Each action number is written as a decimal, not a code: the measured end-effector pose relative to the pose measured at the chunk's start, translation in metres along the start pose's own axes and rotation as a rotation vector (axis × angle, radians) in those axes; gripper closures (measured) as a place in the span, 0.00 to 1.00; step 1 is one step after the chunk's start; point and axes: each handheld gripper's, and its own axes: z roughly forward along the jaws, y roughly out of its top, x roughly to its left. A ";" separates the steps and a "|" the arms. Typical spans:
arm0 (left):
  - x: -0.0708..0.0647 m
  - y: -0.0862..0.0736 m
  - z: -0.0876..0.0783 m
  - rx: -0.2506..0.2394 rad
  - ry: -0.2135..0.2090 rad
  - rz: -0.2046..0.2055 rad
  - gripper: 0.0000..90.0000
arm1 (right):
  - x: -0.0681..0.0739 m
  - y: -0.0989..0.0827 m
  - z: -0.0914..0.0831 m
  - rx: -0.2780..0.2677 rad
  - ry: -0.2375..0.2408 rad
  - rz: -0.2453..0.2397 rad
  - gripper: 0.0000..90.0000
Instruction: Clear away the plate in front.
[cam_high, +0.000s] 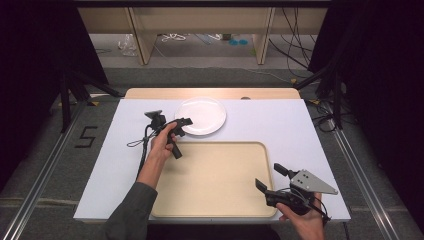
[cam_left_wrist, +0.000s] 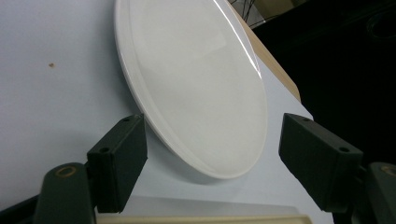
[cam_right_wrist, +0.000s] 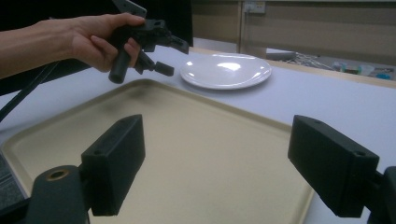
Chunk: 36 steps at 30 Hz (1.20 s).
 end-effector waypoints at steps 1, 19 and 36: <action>-0.001 0.000 0.001 -0.004 0.006 0.000 0.26 | 0.000 0.000 0.000 -0.004 0.001 0.001 0.22; 0.013 0.006 0.020 0.000 0.035 -0.095 0.33 | 0.000 0.000 0.001 -0.015 0.012 0.012 0.23; 0.012 0.008 0.032 -0.051 0.005 -0.241 0.39 | 0.000 0.001 -0.001 0.005 0.028 0.008 0.23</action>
